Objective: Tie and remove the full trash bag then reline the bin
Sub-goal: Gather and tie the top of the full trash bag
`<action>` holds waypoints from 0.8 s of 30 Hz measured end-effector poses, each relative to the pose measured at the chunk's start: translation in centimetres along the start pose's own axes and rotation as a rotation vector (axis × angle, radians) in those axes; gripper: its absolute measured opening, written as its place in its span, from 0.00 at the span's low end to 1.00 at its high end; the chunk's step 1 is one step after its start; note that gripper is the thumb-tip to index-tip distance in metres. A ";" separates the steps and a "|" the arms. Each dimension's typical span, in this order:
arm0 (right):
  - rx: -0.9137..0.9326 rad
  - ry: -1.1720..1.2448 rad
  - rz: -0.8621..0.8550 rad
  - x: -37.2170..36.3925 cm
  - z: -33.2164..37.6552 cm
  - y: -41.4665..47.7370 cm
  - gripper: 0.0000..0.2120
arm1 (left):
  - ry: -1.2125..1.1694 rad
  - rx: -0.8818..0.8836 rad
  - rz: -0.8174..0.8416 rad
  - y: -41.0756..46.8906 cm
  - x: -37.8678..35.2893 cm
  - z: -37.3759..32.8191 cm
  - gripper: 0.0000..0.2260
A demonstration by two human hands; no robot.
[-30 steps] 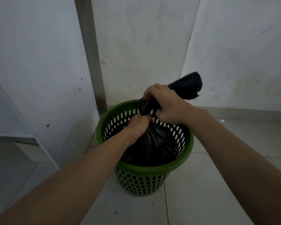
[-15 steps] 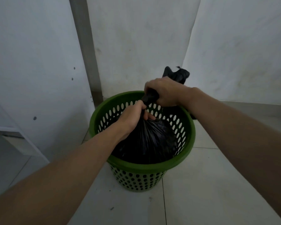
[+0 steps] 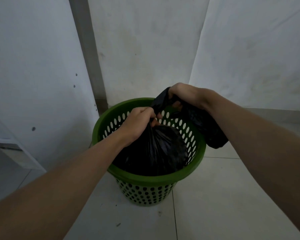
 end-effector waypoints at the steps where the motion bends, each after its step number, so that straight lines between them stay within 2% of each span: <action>1: 0.078 -0.041 -0.047 0.0 0.2 0.3 0.09 | -0.035 0.028 0.001 0.1 0.2 0.2 0.15; 4: 0.255 -0.259 -0.180 0.1 -0.9 0.8 0.08 | -0.190 0.165 -0.027 0.5 0.4 0.7 0.21; 8: 0.304 -0.747 -0.291 -1.5 -3.2 0.4 0.14 | -0.604 0.333 -0.030 1.0 -0.4 1.1 0.22; 10: 0.335 -1.078 -0.258 -4.0 -3.5 0.4 0.17 | -0.779 0.378 -0.096 1.3 -0.5 1.5 0.24; 12: 0.298 -1.166 -0.156 -6.1 -3.5 0.1 0.21 | -0.869 0.384 -0.152 1.5 -0.3 1.9 0.24; 15: 0.144 -1.056 -0.004 -6.2 -3.7 -1.1 0.27 | -0.846 0.391 -0.180 1.4 -0.1 2.2 0.19; 19: -0.041 -1.260 0.139 -6.7 -3.6 -3.0 0.44 | -0.769 0.380 -0.164 1.3 -0.1 2.0 0.12; 21: -0.013 -1.378 0.142 -8.3 -3.0 -3.7 0.47 | -0.744 0.389 -0.167 1.2 -0.3 1.8 0.10; 24: 0.069 -1.396 0.148 -10.0 -2.0 -4.7 0.47 | -0.678 0.391 -0.184 1.2 -0.5 1.5 0.09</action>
Point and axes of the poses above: each hand's wrist, its own y-axis towards the middle knuckle, its own x-axis out of the back of the hand, z = x × y, the point moved 3 cm from there along y, towards the middle knuckle, and after that the axes turned 8 degrees about y, right-handed, at the moved point
